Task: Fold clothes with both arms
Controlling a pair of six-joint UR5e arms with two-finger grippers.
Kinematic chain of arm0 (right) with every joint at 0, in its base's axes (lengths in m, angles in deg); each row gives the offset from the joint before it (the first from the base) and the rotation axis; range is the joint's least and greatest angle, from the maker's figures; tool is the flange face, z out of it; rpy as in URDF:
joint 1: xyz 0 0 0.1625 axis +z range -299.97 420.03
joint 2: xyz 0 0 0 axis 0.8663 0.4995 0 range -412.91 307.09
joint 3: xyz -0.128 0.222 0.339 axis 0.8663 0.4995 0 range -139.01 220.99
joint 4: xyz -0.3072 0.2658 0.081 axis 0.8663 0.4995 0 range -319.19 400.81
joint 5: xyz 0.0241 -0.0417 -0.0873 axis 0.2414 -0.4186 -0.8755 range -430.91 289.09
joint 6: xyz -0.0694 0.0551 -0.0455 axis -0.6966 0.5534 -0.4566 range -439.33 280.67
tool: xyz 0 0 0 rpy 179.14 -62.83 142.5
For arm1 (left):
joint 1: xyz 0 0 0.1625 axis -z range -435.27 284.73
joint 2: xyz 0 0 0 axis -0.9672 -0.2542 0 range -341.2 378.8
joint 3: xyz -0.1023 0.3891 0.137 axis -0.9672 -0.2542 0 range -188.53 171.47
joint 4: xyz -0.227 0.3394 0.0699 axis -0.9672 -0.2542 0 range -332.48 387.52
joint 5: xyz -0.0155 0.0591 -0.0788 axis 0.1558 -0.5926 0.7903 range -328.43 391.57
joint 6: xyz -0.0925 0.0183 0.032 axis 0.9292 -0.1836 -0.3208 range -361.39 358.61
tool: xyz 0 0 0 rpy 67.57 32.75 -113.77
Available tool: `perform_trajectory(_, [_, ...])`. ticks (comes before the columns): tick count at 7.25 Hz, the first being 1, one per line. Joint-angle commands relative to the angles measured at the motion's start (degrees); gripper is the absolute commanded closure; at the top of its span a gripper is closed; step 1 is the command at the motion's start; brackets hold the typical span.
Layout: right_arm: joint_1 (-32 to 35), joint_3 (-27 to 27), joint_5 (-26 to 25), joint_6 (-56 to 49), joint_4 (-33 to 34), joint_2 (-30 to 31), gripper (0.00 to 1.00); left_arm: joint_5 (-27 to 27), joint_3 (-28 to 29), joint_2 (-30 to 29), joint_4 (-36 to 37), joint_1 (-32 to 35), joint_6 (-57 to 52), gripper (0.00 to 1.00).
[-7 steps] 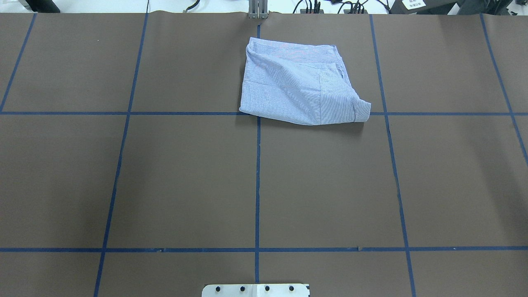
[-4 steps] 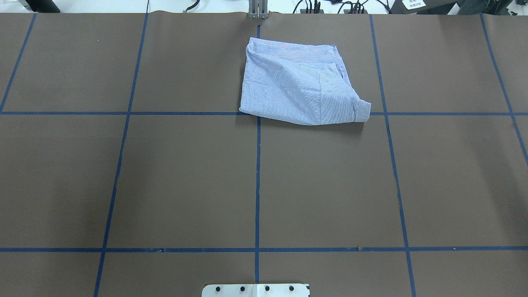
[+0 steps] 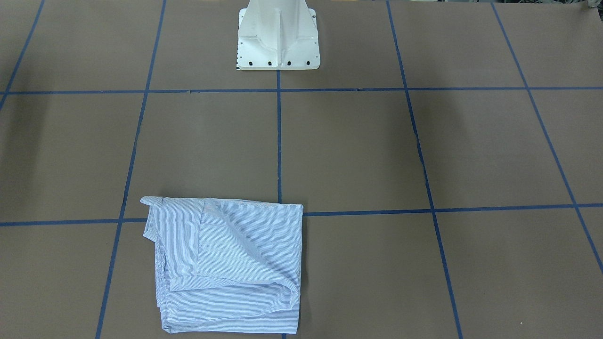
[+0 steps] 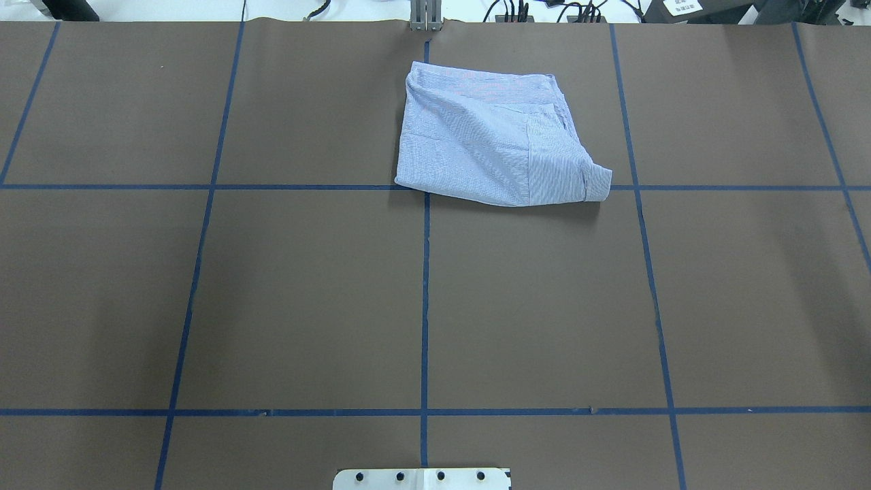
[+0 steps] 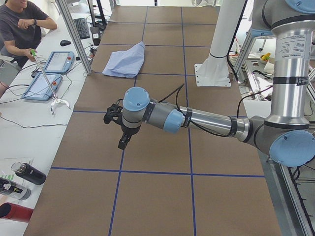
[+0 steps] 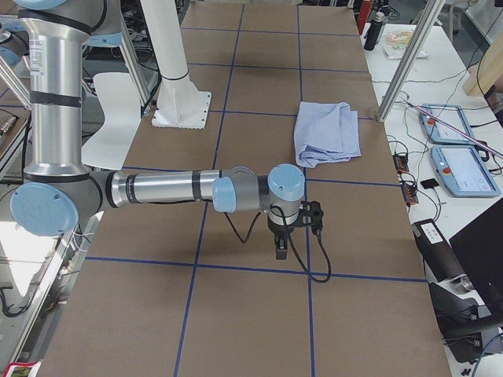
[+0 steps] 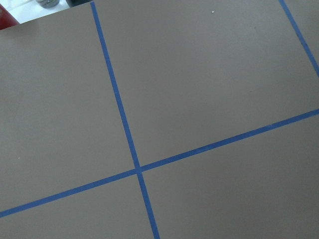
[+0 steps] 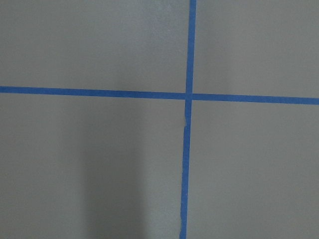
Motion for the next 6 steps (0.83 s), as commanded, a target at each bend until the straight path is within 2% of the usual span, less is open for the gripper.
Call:
perform_trajectory(1, [0.2, -0.7, 0.3, 0.2, 0.1, 0.5, 0.0, 0.3, 0.5, -0.1, 0.2, -0.2, 0.2, 0.01])
perform_trajectory(6, [0.2, -0.9, 0.3, 0.0, -0.4, 0.3, 0.0, 0.7, -0.4, -0.1, 0.3, -0.2, 0.3, 0.01])
